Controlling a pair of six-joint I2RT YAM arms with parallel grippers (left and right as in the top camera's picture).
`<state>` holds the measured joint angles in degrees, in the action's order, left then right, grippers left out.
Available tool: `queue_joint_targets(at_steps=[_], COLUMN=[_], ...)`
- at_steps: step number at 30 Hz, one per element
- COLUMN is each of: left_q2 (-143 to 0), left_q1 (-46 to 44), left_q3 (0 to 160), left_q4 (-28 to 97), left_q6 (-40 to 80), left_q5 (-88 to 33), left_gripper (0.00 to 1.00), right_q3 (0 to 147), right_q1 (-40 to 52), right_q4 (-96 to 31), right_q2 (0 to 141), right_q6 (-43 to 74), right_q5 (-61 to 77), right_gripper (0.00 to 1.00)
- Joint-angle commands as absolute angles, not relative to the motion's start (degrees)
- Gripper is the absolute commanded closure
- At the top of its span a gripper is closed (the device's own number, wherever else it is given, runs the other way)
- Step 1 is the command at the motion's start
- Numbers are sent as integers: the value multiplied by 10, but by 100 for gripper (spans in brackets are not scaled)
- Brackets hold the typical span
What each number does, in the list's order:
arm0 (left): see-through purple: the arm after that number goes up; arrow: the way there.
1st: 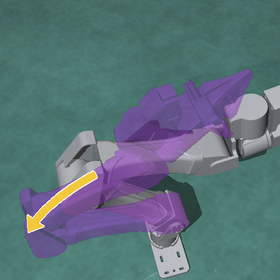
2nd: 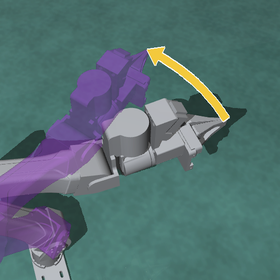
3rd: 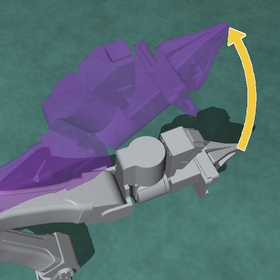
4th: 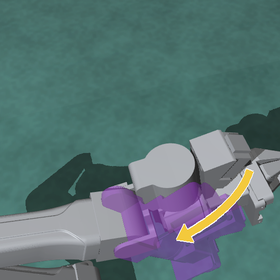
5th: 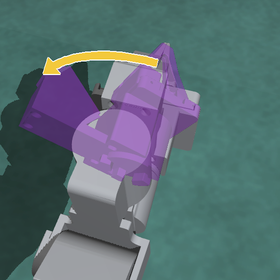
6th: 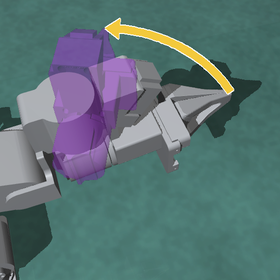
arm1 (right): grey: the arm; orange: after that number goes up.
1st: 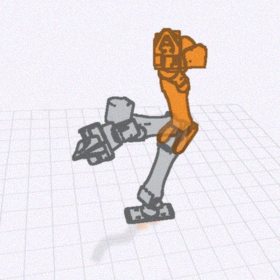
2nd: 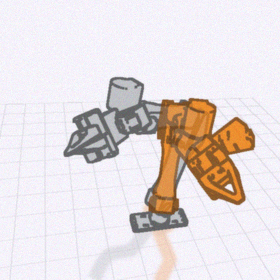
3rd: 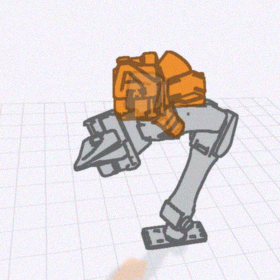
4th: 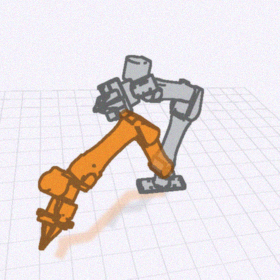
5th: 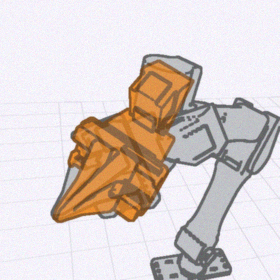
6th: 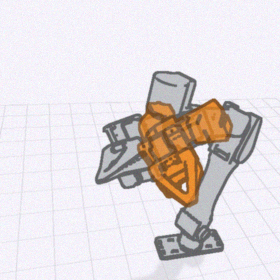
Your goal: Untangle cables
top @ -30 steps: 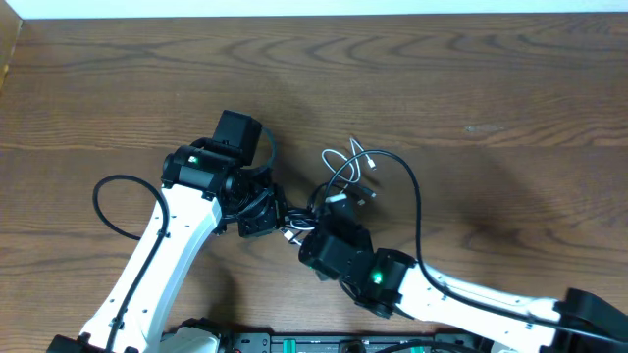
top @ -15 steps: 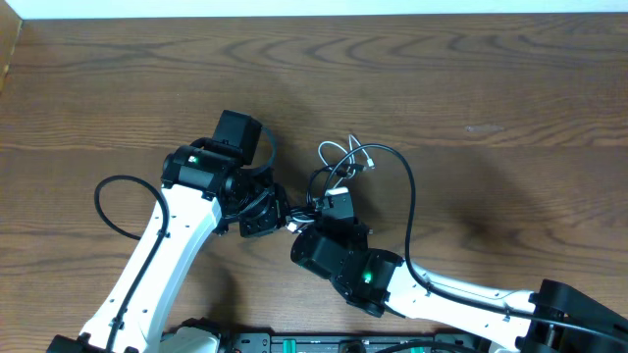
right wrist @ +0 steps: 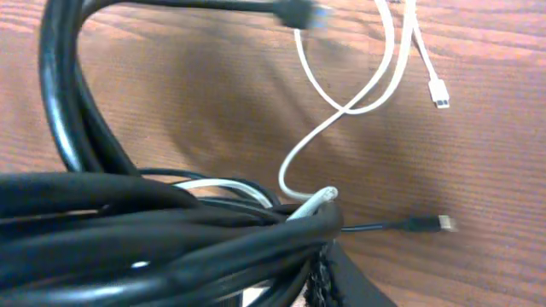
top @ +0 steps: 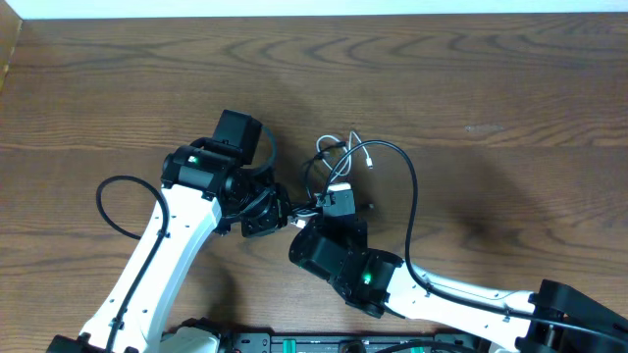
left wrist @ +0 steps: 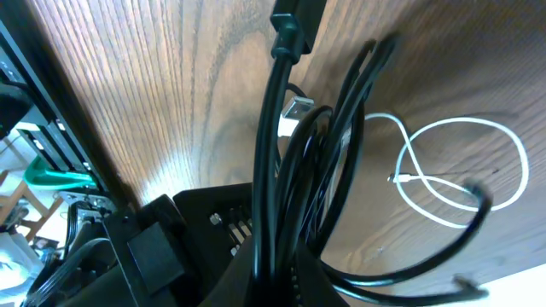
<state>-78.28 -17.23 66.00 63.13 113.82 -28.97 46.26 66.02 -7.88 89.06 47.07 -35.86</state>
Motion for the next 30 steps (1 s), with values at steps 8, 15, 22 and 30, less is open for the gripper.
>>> queue_joint_targets(at_steps=[8,15,22,30], left_q2=[-785,-785,-785,-790], left_q1=[-165,-132,-123,-123], left_q3=[669,669,669,646], left_q4=[635,627,627,631], left_q6=[1142,1141,1141,1125], left_q5=[-286,-226,-127,-67], left_gripper=[93,92,92,92], right_q3=[460,460,460,460], right_q1=[656,657,657,656], right_q4=[-68,-131,-202,-225], right_q2=[886,842,782,705], right_q6=[399,368,296,235], right_q5=[-375,-201,-93,-12], right_gripper=[99,99,99,99])
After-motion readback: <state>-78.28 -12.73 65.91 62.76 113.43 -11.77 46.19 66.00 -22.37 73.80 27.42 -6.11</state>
